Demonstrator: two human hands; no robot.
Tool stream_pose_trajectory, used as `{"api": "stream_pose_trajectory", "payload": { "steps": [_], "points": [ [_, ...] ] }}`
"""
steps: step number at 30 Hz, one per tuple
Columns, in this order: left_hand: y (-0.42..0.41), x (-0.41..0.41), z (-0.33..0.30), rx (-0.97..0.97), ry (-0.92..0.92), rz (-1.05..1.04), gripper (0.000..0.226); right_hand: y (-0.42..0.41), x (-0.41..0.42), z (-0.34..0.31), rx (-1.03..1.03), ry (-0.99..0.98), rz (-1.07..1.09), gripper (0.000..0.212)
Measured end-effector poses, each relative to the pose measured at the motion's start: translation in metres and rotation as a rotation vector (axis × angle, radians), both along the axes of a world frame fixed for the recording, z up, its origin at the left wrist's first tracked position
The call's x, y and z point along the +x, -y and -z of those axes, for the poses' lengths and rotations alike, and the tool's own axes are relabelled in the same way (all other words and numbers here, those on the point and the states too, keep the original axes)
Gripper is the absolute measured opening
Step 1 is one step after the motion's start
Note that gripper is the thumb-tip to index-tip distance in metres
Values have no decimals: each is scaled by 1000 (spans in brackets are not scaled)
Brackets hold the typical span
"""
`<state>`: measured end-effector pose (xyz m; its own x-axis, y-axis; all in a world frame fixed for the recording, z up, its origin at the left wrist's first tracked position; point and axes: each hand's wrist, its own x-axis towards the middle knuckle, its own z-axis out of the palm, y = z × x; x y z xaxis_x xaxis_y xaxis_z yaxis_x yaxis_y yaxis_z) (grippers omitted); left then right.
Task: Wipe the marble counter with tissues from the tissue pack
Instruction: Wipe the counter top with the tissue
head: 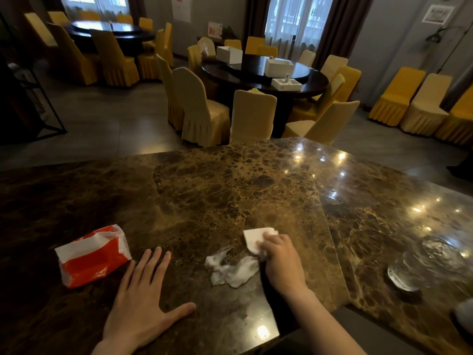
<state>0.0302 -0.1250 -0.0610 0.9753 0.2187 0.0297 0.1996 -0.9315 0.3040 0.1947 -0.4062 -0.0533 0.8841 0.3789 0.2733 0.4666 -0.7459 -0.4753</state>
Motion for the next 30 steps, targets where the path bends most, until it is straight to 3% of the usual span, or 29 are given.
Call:
{"api": "stream_pose_trajectory", "payload": {
  "steps": [2, 4, 7, 14, 18, 21, 25, 30],
  "points": [
    [1, 1, 0, -8, -2, -3, 129, 12, 7, 1, -95, 12, 126, 27],
    [1, 1, 0, -7, 4, -3, 129, 8, 3, 6, -149, 38, 120, 33],
    [0, 1, 1, 7, 4, -7, 128, -11, -16, 7, -141, 31, 44, 42],
    [0, 1, -1, 15, -16, -3, 128, -29, -40, -14, -68, -17, -287, 18],
    [2, 2, -3, 15, -12, -6, 128, 1, -5, -27, 79, 47, 128, 24],
    [1, 1, -3, 5, -22, -12, 128, 20, 17, -28, -2, 33, 321, 23],
    [2, 1, -4, -12, -11, -12, 127, 17, 14, -15, -98, -75, 140, 29],
    [1, 1, -4, -16, -22, -11, 126, -10, -3, -22, -274, -41, 10, 30]
  ]
}}
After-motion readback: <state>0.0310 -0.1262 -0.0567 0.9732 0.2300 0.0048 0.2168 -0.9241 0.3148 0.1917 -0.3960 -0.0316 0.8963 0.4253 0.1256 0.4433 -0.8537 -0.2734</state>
